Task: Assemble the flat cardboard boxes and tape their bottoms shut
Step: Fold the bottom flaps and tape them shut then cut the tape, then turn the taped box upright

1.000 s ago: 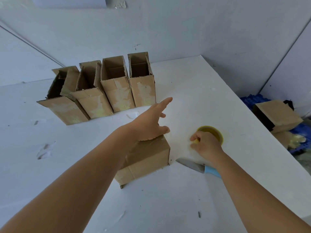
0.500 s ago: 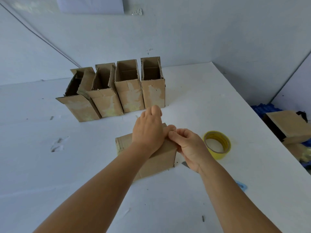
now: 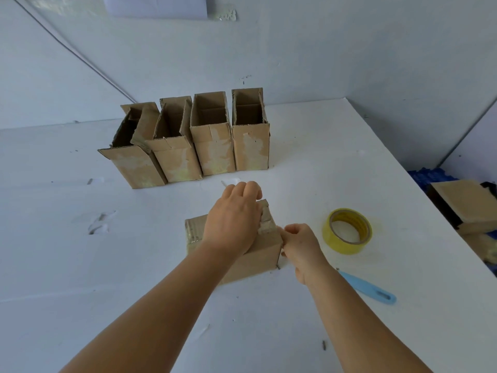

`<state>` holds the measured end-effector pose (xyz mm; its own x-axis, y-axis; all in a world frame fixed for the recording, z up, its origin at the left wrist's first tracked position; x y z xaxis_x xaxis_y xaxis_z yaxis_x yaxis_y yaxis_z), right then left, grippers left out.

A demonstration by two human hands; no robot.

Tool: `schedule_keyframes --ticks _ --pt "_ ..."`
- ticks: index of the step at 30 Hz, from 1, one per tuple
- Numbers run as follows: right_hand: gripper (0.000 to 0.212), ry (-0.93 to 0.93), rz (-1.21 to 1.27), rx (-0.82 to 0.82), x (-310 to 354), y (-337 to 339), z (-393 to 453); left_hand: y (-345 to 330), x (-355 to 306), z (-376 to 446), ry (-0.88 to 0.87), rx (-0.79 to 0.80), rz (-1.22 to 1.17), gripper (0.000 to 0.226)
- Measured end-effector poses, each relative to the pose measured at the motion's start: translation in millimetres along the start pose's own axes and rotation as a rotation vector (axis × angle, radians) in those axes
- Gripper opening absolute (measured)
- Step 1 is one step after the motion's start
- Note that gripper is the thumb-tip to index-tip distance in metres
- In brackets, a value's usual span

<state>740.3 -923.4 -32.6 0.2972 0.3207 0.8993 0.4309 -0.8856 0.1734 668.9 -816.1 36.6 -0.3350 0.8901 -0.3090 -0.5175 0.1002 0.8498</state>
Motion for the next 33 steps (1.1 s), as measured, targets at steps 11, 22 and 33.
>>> schedule_keyframes --ticks 11,22,33 --pt "0.036 0.534 -0.276 -0.017 20.5 -6.9 -33.1 14.0 8.8 -28.2 -0.194 0.169 0.039 0.039" --pt "0.043 0.488 -0.424 0.023 30.0 -9.9 -39.8 31.2 35.9 -92.4 0.437 0.171 -0.286 0.079" --pt "0.071 0.187 -0.487 0.152 23.5 -5.9 -36.7 27.1 49.8 -102.6 0.875 0.169 -0.961 0.050"
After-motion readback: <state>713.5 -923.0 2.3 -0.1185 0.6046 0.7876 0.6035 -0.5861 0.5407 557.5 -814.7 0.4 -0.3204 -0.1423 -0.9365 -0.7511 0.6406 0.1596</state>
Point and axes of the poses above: each hand's wrist, its own z-axis towards the middle knuckle, its own y-axis out of the back of the hand, x = y × z, the point moved 2 cm from there along z, towards the middle knuckle, and after that the axes turned 5 degrees about -x, right-handed, at the moved point
